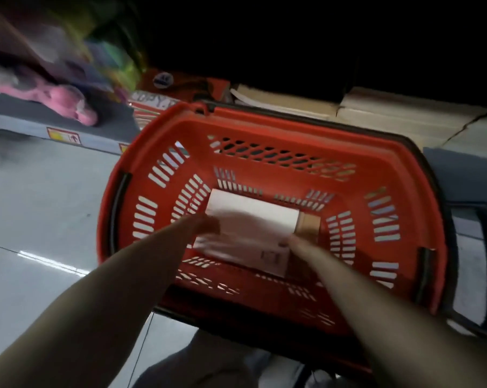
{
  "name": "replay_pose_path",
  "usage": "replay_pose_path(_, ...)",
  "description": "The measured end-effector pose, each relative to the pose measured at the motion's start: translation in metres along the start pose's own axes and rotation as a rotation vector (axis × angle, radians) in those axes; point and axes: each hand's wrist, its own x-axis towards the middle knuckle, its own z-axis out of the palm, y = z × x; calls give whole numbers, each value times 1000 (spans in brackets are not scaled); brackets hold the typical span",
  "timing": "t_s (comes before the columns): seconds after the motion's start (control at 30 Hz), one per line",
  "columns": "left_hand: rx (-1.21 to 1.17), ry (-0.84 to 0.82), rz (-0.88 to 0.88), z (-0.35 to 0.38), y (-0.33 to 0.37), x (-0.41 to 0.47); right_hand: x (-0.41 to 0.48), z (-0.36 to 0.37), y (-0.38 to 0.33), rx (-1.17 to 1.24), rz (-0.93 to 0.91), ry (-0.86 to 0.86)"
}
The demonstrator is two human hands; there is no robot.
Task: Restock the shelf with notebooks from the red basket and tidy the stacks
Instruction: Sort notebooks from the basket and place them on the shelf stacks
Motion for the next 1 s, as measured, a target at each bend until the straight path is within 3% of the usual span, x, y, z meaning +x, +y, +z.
replay_pose_path(0.13,-26,-22,-117,-4,1,28,11,-4,-3,-3,42,-20)
replay_pose_path(0.23,-146,-33,-103,-5,-4,34,2,-6,-6,51,51,-49)
replay_pose_path(0.33,-135,66,14,-2,9,24,4,1,-9,142,28,29)
replay_pose_path(0.43,19,202,37,0,33,7,0,-3,-11,202,10,99)
replay_pose_path(0.6,-175,62,-69,-13,41,-30,-55,-29,-28,444,55,76)
replay_pose_path(0.8,-368,177,194,-24,41,-114,-127,-66,-32,560,-77,163)
replay_pose_path(0.9,-455,285,330,-31,43,-163,-181,-90,-40,674,-212,159)
replay_pose_path(1.0,-657,271,406,-38,47,-220,-246,-122,-41,764,-336,101)
